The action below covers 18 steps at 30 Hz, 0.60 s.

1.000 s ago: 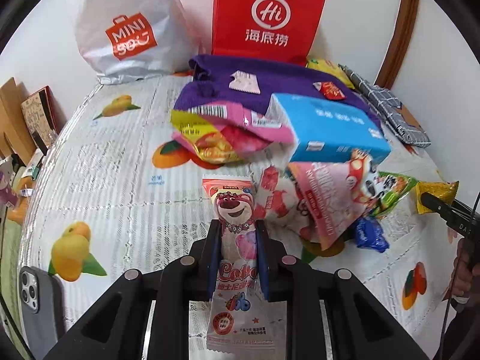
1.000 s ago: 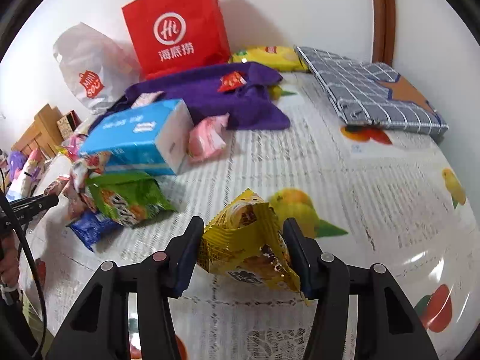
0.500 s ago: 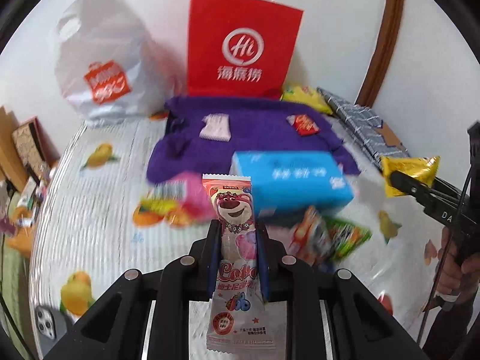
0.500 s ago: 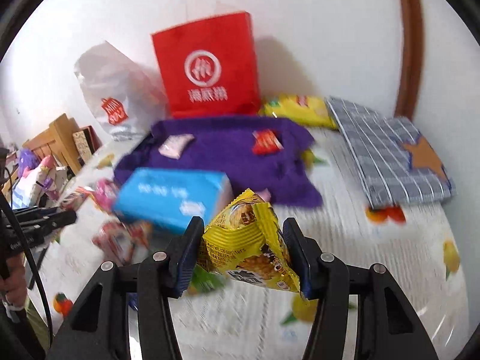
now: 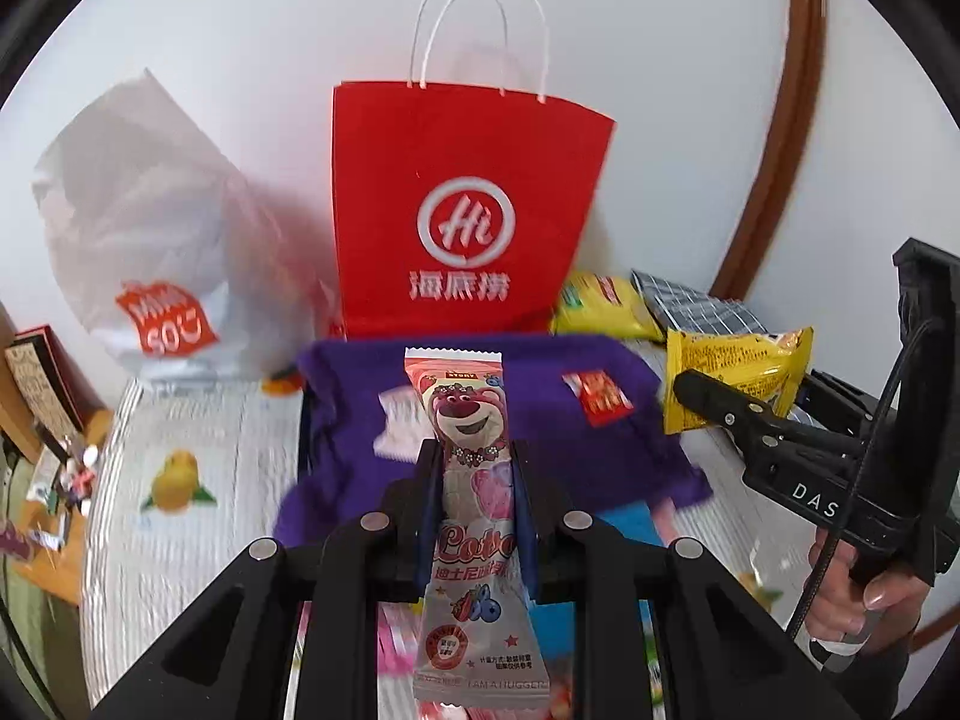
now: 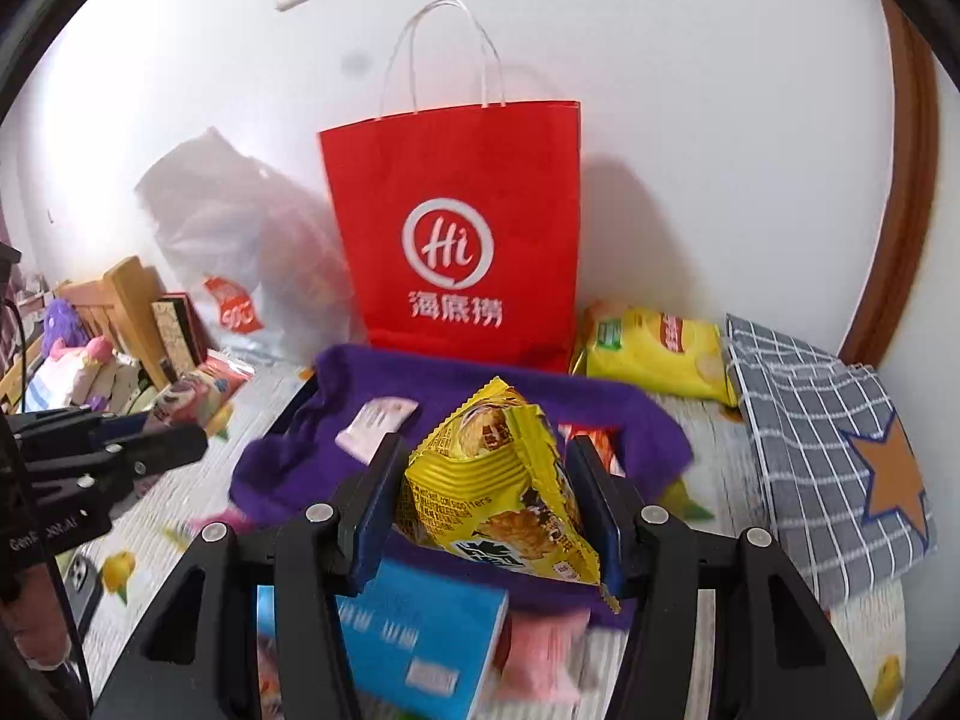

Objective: Organize snacks
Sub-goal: 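Lift both held packets and carry them toward the purple towel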

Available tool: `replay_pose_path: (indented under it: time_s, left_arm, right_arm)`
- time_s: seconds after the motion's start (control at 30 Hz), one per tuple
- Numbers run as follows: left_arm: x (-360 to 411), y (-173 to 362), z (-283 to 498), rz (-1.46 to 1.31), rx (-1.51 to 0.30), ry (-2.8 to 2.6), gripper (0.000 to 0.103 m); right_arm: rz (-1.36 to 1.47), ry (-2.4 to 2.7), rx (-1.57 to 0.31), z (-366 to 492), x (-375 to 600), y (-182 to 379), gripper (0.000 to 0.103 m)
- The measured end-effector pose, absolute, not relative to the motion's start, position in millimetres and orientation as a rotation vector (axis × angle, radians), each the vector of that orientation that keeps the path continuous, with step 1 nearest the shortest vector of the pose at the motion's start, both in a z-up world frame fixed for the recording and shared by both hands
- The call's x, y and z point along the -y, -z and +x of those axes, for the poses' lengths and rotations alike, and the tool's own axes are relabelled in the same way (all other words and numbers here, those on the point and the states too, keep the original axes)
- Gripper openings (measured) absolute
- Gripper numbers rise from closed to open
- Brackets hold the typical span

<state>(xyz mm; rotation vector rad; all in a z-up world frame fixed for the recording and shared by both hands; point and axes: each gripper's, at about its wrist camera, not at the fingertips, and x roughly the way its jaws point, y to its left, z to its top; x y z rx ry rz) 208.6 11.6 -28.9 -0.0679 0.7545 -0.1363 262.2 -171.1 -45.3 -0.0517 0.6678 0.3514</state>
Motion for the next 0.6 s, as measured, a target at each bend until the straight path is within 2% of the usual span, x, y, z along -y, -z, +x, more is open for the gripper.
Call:
replay_pose_path:
  time_s: [0.3, 0.47, 0.6]
  left_arm:
    - [-29.5, 31.2, 273.3, -0.065, -0.754, 0.087, 0.021]
    - [-36.5, 70.2, 300.6, -0.086, -0.867, 0.064, 0.021]
    - [-41.4, 82.1, 307.2, -0.096, -0.899, 0.054, 0.021]
  right_arm:
    - [-0.047, -0.322, -0.669, 327.7, 174.2, 48.6, 0.055]
    - [-0.07, -0.328, -0.743, 349.5, 177.8, 76.3, 0.055]
    - [-0.078, -0.336, -0.797, 360.8, 182.4, 92.4, 0.055]
